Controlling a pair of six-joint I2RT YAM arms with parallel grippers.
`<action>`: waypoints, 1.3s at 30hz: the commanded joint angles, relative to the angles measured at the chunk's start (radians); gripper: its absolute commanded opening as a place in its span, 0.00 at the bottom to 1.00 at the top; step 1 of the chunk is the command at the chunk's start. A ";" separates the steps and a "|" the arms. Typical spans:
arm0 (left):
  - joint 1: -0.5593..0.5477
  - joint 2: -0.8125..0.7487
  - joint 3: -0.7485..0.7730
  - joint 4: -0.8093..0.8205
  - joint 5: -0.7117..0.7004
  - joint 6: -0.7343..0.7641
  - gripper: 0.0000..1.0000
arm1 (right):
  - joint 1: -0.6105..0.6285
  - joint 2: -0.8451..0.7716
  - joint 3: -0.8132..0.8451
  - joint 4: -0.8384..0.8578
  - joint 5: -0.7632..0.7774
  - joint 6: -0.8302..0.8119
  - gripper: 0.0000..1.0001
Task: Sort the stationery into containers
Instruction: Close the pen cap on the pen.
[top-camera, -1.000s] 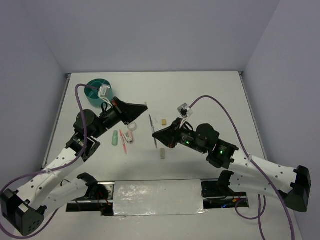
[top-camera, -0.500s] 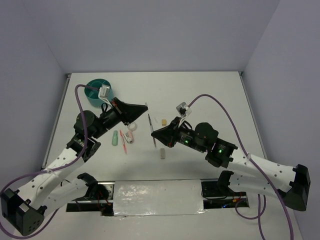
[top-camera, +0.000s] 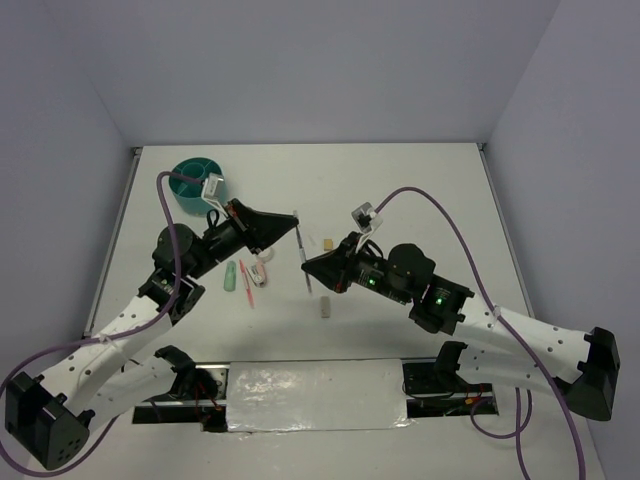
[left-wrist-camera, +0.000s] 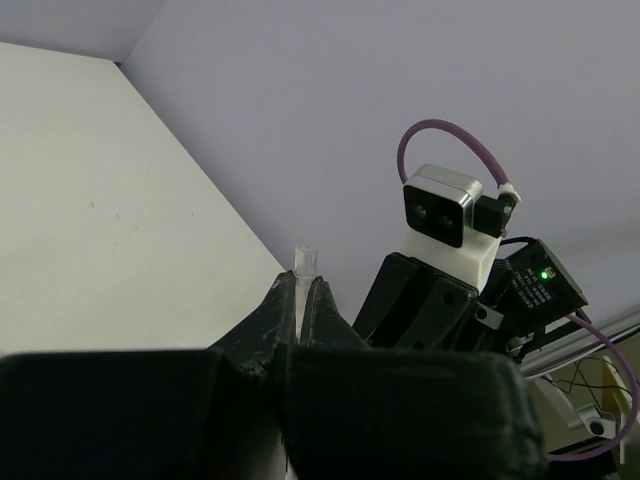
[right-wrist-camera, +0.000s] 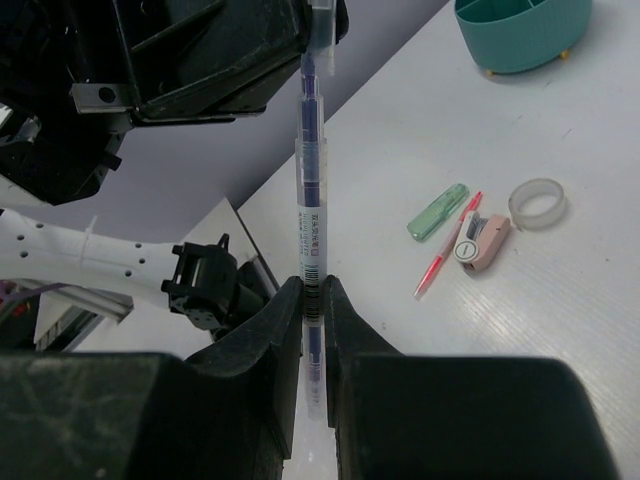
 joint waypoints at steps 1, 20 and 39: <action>-0.004 -0.002 -0.013 0.096 0.025 -0.018 0.00 | 0.008 0.007 0.054 0.026 0.020 -0.016 0.00; -0.010 -0.006 -0.049 0.134 0.064 -0.007 0.00 | -0.015 0.035 0.134 0.007 0.053 -0.019 0.00; -0.053 -0.004 -0.051 -0.042 0.132 0.152 0.00 | -0.180 -0.007 0.209 0.254 -0.160 -0.030 0.00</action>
